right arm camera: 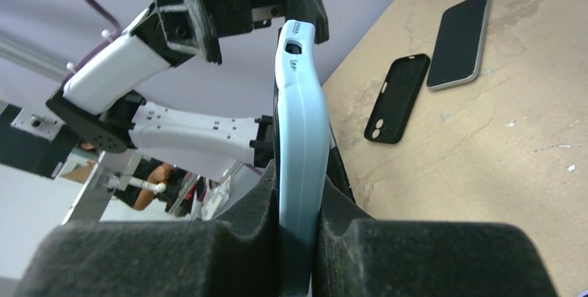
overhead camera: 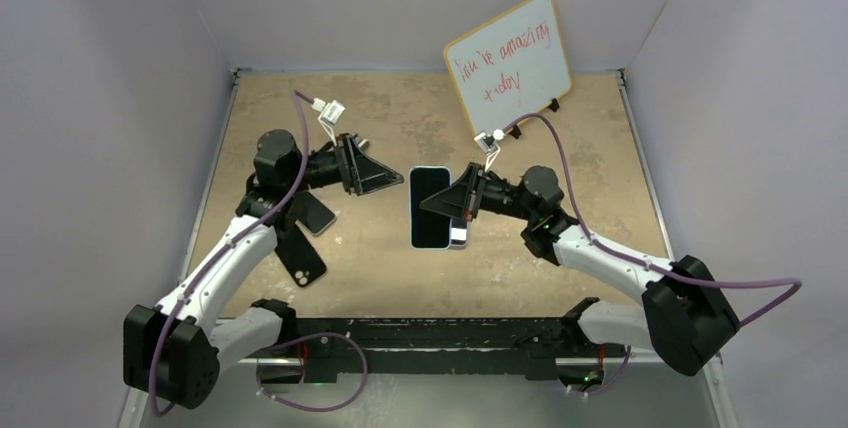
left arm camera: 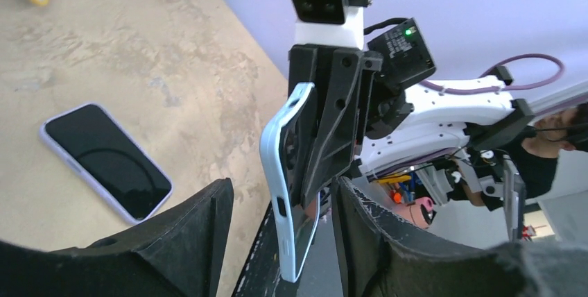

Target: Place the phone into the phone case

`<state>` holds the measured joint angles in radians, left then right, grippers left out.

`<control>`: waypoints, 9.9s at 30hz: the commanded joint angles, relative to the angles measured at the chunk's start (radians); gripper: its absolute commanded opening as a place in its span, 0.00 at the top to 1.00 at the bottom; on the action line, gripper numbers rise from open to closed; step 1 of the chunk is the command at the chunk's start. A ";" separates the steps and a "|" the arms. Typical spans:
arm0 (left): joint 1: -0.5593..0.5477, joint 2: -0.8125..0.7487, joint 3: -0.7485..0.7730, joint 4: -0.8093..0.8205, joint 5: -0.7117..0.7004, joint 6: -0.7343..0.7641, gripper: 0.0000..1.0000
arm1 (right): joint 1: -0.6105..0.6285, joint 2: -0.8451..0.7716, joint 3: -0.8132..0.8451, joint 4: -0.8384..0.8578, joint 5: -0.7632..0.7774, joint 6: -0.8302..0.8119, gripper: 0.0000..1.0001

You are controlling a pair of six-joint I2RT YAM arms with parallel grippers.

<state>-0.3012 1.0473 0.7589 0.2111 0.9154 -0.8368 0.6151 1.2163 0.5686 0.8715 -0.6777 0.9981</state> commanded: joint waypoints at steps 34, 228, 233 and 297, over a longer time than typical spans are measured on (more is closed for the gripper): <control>-0.056 0.049 0.122 -0.297 -0.237 0.317 1.00 | 0.074 0.123 0.120 0.053 0.039 -0.026 0.90; 0.542 0.499 -0.245 -0.287 -0.246 0.119 0.57 | 0.250 1.080 0.776 0.180 0.225 0.113 0.33; 0.541 0.461 -0.238 -0.314 -0.242 0.117 0.55 | 0.238 1.077 0.765 0.195 0.224 0.118 0.33; 0.562 0.254 -0.109 -0.906 -1.082 0.024 0.70 | 0.129 0.639 0.569 -0.271 0.193 -0.041 1.00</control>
<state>0.2569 1.3403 0.6758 -0.7227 -0.1555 -0.8261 0.7624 1.9343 1.1492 0.5655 -0.5068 0.9699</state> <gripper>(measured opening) 0.354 0.042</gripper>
